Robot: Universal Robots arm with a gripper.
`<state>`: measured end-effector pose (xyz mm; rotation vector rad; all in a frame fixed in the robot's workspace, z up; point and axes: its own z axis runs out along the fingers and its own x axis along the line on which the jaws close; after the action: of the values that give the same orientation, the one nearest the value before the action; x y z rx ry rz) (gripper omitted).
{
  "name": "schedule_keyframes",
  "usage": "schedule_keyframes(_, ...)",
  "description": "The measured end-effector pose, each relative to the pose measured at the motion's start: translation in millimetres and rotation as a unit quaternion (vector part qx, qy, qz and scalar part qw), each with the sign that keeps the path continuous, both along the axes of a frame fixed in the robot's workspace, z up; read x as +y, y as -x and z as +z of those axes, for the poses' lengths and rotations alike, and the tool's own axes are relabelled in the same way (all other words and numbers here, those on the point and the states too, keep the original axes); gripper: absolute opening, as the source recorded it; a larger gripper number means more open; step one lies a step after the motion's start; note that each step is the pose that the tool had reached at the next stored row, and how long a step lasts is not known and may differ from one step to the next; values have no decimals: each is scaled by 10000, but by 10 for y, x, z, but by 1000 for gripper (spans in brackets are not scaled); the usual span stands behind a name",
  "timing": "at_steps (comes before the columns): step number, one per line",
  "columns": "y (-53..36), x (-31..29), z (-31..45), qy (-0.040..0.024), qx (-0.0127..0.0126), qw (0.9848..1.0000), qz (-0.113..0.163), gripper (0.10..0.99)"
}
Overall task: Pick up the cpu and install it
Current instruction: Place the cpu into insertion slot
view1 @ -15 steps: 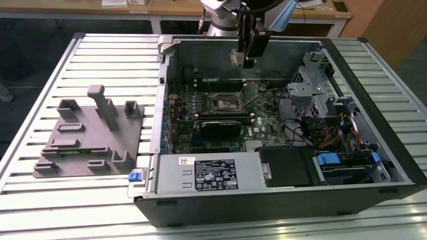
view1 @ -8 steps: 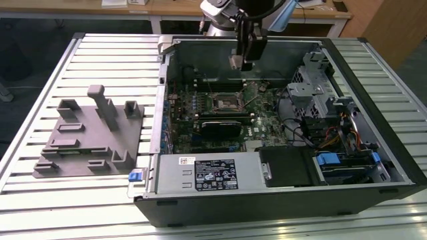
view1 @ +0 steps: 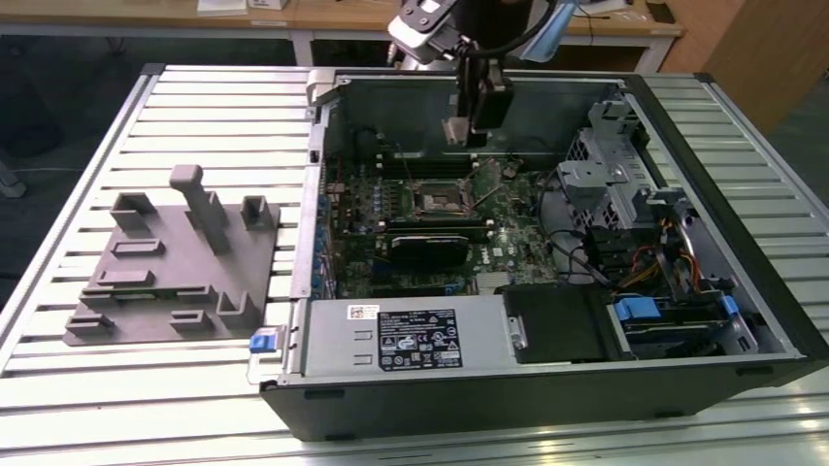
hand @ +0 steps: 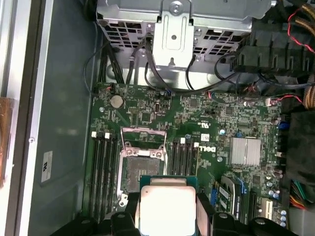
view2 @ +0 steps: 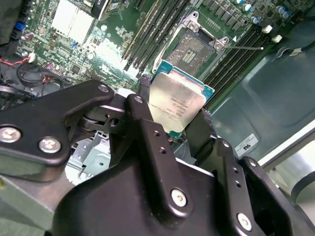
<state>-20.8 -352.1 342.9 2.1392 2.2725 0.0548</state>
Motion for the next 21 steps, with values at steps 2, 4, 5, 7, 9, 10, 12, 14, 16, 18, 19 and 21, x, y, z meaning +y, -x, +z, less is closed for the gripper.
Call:
schedule_keyframes(2,11,5,-22,0,-1,10000,0,541)
schedule_keyframes(4,20,9,-55,0,0,10000,0,541)
schedule_keyframes(5,26,12,-72,1,0,10000,0,541)
schedule_keyframes(7,42,21,-106,3,0,10000,0,541)
schedule_keyframes(9,50,37,-132,3,0,10000,-2,541)
schedule_keyframes(10,54,49,-141,2,0,10000,-11,541)
schedule_keyframes(12,58,73,-157,3,0,10000,-40,541)
schedule_keyframes(14,65,78,-177,1,-1,10000,-48,541)
schedule_keyframes(16,68,78,-201,2,0,10000,-47,541)
schedule_keyframes(18,69,78,-231,2,0,10000,-47,541)
schedule_keyframes(19,68,78,-241,2,0,10000,-46,541)
schedule_keyframes(21,69,78,-259,2,0,10000,-47,541)
